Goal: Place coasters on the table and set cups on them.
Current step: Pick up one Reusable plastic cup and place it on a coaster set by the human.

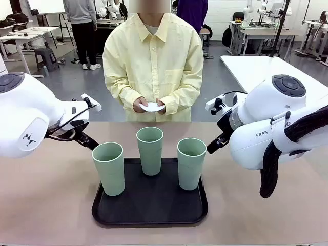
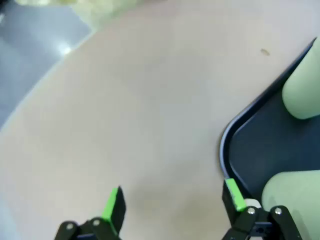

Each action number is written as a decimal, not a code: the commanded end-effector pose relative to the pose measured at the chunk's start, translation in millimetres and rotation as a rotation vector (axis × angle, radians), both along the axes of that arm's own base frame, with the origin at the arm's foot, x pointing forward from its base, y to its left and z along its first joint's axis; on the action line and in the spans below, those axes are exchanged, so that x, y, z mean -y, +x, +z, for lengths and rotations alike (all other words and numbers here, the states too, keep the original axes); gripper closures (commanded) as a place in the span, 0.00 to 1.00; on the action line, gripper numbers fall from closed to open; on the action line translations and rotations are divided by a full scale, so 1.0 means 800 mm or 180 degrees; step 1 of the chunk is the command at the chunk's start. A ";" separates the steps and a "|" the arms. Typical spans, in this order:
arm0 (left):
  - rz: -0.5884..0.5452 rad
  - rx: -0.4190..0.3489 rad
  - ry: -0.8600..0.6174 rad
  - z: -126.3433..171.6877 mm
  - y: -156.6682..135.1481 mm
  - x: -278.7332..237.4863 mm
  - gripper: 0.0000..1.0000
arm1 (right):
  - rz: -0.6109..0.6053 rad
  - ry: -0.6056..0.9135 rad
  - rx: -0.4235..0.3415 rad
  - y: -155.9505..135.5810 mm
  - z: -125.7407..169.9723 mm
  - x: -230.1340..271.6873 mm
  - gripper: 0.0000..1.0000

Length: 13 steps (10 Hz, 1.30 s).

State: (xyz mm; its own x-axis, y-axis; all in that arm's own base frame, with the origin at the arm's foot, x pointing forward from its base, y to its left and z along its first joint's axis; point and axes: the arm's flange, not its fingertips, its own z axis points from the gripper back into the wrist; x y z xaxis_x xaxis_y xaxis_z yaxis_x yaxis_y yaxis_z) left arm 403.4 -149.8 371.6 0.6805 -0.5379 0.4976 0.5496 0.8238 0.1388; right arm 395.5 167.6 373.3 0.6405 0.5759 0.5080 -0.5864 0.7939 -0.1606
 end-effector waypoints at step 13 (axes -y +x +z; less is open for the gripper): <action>-0.0001 0.0000 0.0000 0.000 0.000 0.000 0.00 | 0.0000 0.0000 0.0000 0.000 0.000 0.000 0.00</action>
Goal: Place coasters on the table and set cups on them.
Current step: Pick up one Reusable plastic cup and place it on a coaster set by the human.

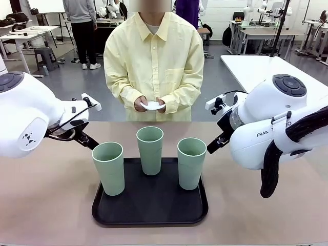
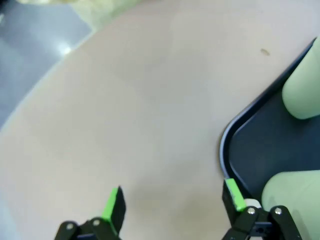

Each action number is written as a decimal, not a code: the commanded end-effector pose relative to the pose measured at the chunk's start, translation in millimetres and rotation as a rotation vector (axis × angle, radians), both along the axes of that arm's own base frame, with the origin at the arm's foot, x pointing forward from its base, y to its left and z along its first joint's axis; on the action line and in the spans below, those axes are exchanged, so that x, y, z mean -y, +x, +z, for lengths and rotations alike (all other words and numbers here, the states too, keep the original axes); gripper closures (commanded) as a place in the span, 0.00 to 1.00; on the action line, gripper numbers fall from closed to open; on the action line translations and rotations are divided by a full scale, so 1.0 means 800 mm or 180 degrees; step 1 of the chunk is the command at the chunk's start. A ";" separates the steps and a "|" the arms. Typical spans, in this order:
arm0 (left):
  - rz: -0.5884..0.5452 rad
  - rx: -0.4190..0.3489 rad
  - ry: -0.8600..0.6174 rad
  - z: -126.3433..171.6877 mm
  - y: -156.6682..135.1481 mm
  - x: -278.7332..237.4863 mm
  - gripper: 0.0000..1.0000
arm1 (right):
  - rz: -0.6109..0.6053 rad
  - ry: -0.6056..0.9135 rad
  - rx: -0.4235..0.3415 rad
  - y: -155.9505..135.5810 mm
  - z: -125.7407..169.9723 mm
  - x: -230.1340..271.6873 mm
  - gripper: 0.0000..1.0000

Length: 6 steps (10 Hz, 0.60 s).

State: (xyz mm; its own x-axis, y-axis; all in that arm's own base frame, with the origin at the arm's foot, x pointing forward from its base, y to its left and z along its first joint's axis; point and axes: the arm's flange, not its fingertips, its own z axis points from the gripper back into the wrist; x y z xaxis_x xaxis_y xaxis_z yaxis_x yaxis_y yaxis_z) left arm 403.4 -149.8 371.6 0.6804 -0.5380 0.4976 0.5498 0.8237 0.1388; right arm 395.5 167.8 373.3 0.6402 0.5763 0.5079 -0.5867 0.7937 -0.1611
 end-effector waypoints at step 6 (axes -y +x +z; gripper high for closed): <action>0.0277 0.0275 0.0335 0.120 -0.058 -0.055 0.00 | -0.0283 -0.0267 -0.0470 -0.046 0.085 0.044 0.00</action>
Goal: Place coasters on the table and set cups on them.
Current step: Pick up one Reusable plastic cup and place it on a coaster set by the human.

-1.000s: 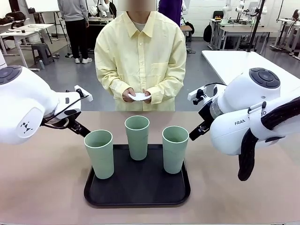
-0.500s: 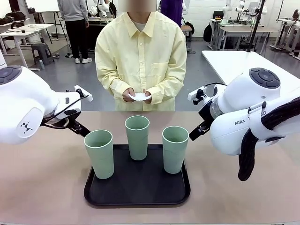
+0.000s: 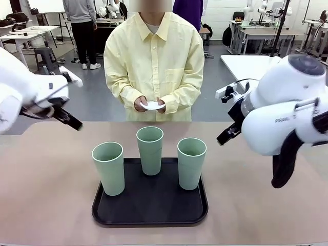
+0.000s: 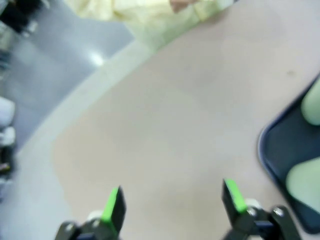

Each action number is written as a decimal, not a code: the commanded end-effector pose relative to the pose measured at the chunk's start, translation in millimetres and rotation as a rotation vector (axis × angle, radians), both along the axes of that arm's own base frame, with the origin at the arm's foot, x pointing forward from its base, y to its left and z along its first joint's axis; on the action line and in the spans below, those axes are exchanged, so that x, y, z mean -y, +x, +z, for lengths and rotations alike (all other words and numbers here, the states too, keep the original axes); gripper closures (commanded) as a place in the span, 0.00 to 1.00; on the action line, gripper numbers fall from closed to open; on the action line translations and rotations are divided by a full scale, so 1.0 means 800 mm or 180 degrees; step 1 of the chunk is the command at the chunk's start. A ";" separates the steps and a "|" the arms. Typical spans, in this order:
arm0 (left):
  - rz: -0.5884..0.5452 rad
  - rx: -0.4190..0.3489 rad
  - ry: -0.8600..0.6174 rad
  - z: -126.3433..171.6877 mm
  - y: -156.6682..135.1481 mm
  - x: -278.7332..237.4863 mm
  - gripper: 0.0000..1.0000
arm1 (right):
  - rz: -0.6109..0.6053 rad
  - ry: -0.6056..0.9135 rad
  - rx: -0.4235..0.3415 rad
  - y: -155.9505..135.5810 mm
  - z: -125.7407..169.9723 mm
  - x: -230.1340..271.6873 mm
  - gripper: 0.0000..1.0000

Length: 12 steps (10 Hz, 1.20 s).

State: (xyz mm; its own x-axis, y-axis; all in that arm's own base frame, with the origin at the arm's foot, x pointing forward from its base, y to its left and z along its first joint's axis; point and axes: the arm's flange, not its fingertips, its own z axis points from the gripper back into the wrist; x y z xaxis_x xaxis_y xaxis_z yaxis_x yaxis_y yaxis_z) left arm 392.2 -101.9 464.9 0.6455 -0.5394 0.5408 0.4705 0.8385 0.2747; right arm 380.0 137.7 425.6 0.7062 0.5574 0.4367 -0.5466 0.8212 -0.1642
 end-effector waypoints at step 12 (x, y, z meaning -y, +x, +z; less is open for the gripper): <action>-0.0860 -0.1897 -0.2506 0.079 -0.121 -0.080 0.00 | 0.0716 0.2015 -0.1111 -0.131 0.046 0.088 0.00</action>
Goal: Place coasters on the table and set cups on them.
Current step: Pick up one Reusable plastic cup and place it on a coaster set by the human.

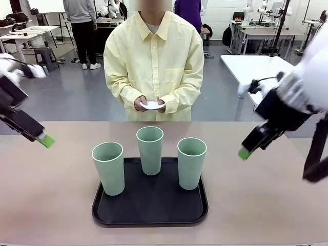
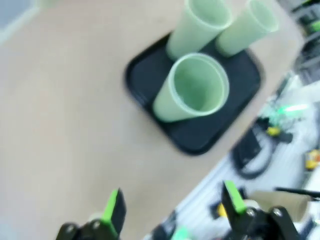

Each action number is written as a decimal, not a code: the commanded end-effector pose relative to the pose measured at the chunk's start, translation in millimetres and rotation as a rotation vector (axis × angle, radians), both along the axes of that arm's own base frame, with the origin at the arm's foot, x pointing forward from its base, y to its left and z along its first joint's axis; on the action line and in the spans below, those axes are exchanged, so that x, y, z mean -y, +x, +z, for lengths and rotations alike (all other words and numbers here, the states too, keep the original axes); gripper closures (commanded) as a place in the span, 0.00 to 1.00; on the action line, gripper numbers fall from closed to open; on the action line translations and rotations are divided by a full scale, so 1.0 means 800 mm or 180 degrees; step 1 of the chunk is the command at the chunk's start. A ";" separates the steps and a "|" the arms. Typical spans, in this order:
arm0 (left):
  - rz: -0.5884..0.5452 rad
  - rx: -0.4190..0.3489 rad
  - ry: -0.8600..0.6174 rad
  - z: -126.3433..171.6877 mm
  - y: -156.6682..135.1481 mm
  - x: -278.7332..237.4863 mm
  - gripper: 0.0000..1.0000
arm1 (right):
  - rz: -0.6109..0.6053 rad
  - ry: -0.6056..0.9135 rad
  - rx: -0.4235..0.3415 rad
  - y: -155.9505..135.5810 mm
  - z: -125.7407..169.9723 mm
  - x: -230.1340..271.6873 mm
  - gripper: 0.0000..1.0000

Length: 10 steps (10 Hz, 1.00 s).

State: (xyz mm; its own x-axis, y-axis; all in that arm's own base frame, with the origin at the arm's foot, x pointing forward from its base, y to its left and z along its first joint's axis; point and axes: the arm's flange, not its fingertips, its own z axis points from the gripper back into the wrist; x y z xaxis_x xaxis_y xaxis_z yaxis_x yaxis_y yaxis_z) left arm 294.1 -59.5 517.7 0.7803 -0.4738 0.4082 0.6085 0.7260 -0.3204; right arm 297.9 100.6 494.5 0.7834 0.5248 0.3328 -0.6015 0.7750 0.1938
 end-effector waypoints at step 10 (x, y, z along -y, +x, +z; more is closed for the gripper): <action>0.1391 -0.1636 -0.2058 -0.051 0.060 -0.166 0.00 | -0.0552 0.2331 -0.0979 -0.058 -0.137 0.236 0.00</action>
